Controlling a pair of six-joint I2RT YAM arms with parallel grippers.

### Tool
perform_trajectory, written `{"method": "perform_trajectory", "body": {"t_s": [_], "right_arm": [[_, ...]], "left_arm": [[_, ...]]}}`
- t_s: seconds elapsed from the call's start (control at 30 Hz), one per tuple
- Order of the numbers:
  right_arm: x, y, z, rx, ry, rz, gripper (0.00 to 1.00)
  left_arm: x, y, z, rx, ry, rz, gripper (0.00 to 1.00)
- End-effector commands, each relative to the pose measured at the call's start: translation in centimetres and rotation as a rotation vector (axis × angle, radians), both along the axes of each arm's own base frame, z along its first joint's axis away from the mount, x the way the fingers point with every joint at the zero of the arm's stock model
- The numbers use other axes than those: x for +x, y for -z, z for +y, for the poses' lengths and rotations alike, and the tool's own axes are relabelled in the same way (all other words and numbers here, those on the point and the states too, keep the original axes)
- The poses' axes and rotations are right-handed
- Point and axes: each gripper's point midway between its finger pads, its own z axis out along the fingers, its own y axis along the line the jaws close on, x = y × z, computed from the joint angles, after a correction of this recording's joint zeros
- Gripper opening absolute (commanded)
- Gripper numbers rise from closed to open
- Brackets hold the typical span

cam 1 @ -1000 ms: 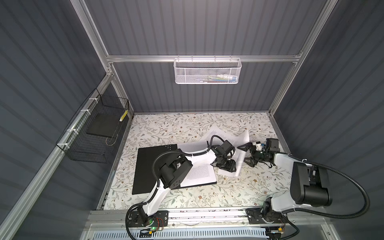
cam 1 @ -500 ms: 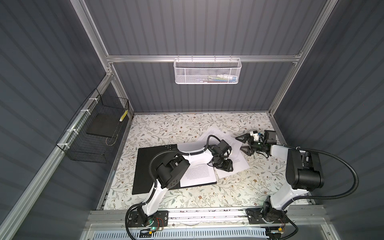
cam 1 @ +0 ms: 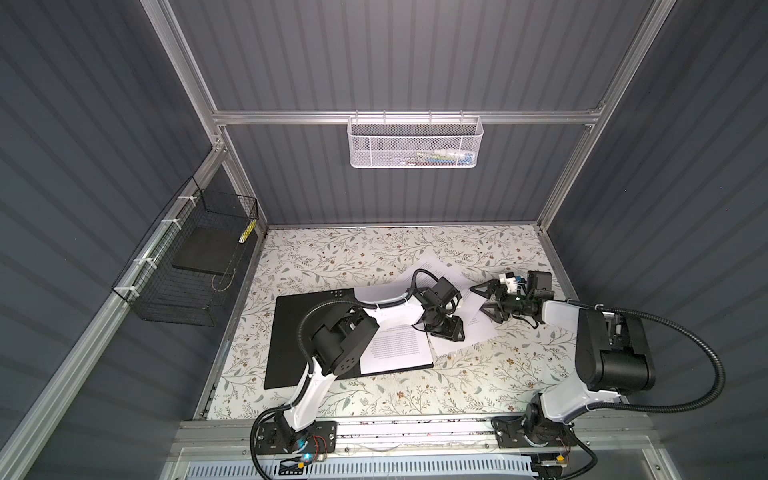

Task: Put the files into the folder

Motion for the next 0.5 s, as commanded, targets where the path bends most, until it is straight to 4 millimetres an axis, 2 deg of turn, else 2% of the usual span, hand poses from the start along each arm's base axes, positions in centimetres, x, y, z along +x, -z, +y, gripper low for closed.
{"method": "perform_trajectory", "body": {"t_s": [0.0, 0.23, 0.3, 0.33, 0.4, 0.47], "right_arm": [[0.8, 1.1, -0.4, -0.041, 0.033, 0.008, 0.77], [1.5, 1.6, -0.5, -0.06, 0.084, -0.001, 0.44], [1.6, 2.0, -0.3, -0.067, 0.082, 0.007, 0.27], [1.6, 2.1, -0.2, -0.065, 0.082, 0.014, 0.22], [1.6, 2.1, -0.1, -0.06, 0.089, 0.019, 0.09], [1.5, 1.9, -0.2, -0.055, 0.102, 0.021, 0.02]], "left_arm": [[-2.0, 8.3, 6.6, 0.309, -0.031, 0.112, 0.49], [-1.9, 7.5, 6.2, 0.291, -0.035, 0.109, 0.49], [-1.8, 7.3, 6.1, 0.287, -0.034, 0.104, 0.49], [-1.8, 7.2, 6.0, 0.282, -0.031, 0.103, 0.49], [-1.5, 6.6, 5.5, 0.265, -0.026, 0.097, 0.5], [-1.5, 5.3, 4.3, 0.218, -0.005, 0.109, 0.5]]}}
